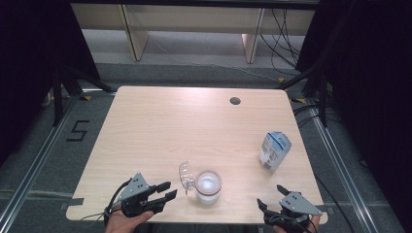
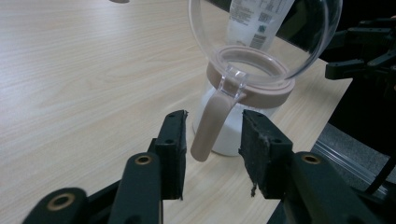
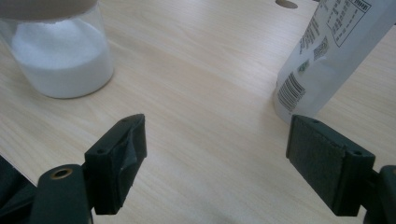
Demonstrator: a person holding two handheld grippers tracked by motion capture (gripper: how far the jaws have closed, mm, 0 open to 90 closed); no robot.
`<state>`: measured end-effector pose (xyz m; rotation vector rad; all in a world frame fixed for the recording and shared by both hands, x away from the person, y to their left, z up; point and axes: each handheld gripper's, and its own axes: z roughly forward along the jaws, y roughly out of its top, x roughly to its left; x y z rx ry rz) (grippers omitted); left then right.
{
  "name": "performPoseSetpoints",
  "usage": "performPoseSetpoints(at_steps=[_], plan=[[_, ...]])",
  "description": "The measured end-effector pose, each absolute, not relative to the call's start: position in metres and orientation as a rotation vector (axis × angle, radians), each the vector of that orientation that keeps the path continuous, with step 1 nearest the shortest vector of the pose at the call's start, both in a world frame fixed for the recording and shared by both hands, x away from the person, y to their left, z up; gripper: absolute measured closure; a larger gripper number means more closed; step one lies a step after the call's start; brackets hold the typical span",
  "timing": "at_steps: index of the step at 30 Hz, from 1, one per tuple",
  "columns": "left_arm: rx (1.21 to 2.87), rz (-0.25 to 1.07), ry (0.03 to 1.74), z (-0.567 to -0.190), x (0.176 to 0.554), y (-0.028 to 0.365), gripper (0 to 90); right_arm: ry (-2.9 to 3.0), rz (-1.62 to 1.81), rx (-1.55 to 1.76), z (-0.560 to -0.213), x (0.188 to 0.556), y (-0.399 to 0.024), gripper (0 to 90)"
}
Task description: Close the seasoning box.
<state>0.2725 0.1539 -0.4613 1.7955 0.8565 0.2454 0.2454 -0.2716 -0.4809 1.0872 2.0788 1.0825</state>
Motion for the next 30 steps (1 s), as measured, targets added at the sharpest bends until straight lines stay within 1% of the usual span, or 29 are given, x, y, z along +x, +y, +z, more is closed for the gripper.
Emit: performPoseSetpoints(at_steps=[2, 3, 5, 6, 7, 12, 14, 17, 21, 24, 30], plan=[[1.810, 0.252, 0.831, -0.458, 0.275, 0.153, 64.1, 2.066, 1.088, 1.074, -0.482, 0.246, -0.272, 21.2], [1.792, 0.244, 0.825, -0.458, 0.276, 0.152, 65.7, 2.066, 1.083, 1.076, -0.481, 0.246, -0.272, 21.2], [1.786, 0.243, 0.843, -0.456, 0.276, 0.150, 68.4, 2.070, 1.085, 1.068, -0.482, 0.246, -0.272, 21.1], [1.808, 0.258, 0.813, -0.454, 0.277, 0.150, 69.5, 2.070, 1.083, 1.068, -0.482, 0.246, -0.272, 21.1], [1.795, 0.249, 0.827, -0.453, 0.276, 0.148, 70.7, 2.083, 1.097, 1.116, -0.482, 0.244, -0.270, 21.1], [1.807, 0.289, 0.791, -0.447, 0.279, 0.145, 76.8, 2.089, 1.078, 1.111, -0.481, 0.243, -0.269, 21.5], [1.801, 0.290, 0.804, -0.445, 0.279, 0.144, 79.4, 2.089, 1.077, 1.118, -0.481, 0.242, -0.268, 21.7], [1.805, 0.299, 0.764, -0.444, 0.280, 0.142, 83.8, 2.089, 1.077, 1.122, -0.481, 0.242, -0.268, 21.7], [1.796, 0.306, 0.765, -0.442, 0.279, 0.138, 88.1, 2.086, 1.077, 1.119, -0.482, 0.242, -0.268, 22.0], [1.820, 0.332, 0.743, -0.438, 0.279, 0.137, 89.3, 2.087, 1.077, 1.122, -0.482, 0.242, -0.268, 22.1], [1.814, 0.331, 0.725, -0.437, 0.280, 0.131, 89.3, 2.081, 1.090, 1.104, -0.482, 0.243, -0.268, 22.1]])
